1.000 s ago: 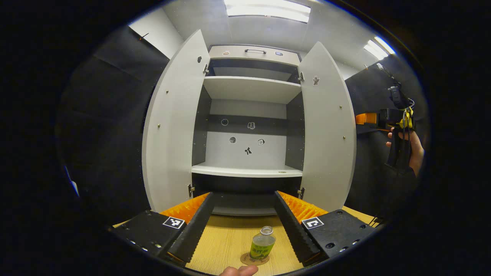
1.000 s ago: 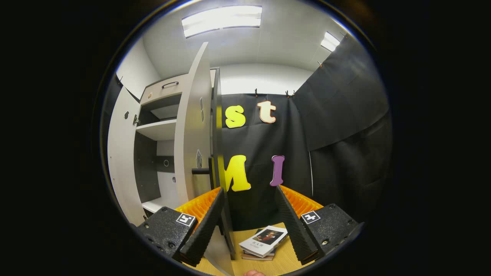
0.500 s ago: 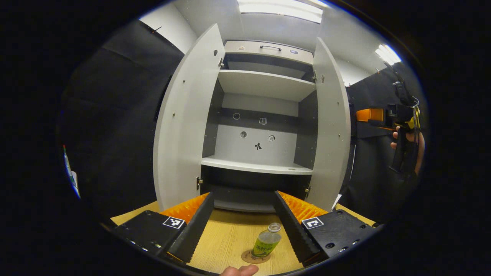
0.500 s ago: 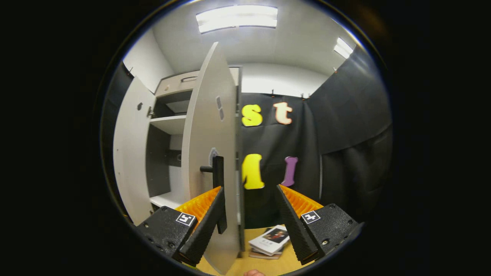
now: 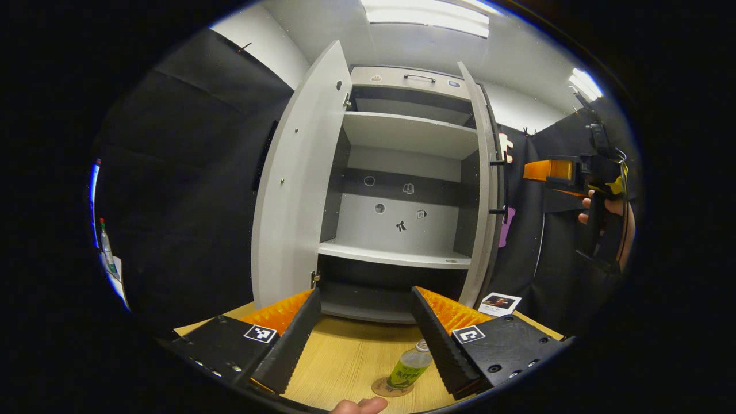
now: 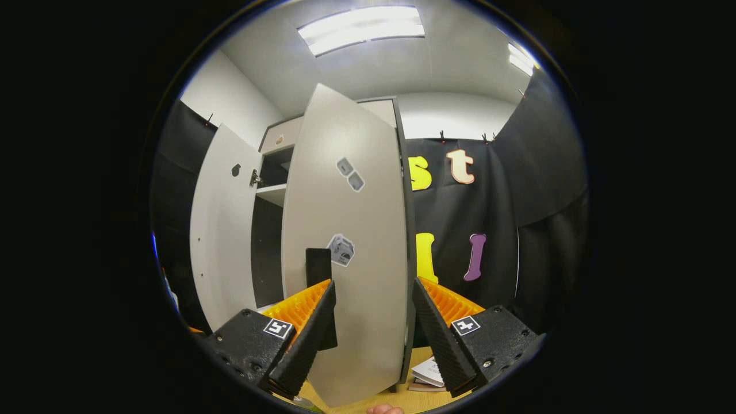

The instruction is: Grasp the bottle in the cabinet with the left hand and place it on the coaster, then close the right door with the right hand and the left door with the left hand.

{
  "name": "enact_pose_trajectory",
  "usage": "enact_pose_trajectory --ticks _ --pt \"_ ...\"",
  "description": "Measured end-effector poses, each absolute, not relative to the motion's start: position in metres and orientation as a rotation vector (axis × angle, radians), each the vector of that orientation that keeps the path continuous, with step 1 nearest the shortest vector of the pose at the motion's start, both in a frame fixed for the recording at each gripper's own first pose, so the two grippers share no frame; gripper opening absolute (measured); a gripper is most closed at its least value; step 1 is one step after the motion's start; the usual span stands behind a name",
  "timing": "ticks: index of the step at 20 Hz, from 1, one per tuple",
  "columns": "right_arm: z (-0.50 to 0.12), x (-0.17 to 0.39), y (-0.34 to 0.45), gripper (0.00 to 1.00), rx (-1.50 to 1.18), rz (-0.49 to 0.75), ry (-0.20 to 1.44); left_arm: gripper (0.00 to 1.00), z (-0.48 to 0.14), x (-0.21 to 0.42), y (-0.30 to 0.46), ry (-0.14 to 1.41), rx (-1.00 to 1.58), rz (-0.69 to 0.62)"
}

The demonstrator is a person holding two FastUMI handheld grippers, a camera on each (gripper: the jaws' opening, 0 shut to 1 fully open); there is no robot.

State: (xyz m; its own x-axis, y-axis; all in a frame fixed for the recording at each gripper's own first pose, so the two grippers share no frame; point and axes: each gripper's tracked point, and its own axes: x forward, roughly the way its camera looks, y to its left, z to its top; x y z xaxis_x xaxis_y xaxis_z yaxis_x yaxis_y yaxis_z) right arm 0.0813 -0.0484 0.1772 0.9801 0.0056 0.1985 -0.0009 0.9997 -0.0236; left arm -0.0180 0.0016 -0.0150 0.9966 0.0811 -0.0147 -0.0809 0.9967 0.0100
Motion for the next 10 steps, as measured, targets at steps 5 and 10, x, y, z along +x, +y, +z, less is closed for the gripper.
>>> enact_pose_trajectory --ticks 5,10 --pt "0.14 0.062 -0.043 0.82 -0.032 0.022 -0.139 0.95 -0.006 -0.018 0.008 0.01 0.012 0.094" --pt "0.093 0.037 -0.037 0.83 0.0 0.029 -0.123 0.95 0.005 -0.013 0.007 -0.016 0.011 0.092"
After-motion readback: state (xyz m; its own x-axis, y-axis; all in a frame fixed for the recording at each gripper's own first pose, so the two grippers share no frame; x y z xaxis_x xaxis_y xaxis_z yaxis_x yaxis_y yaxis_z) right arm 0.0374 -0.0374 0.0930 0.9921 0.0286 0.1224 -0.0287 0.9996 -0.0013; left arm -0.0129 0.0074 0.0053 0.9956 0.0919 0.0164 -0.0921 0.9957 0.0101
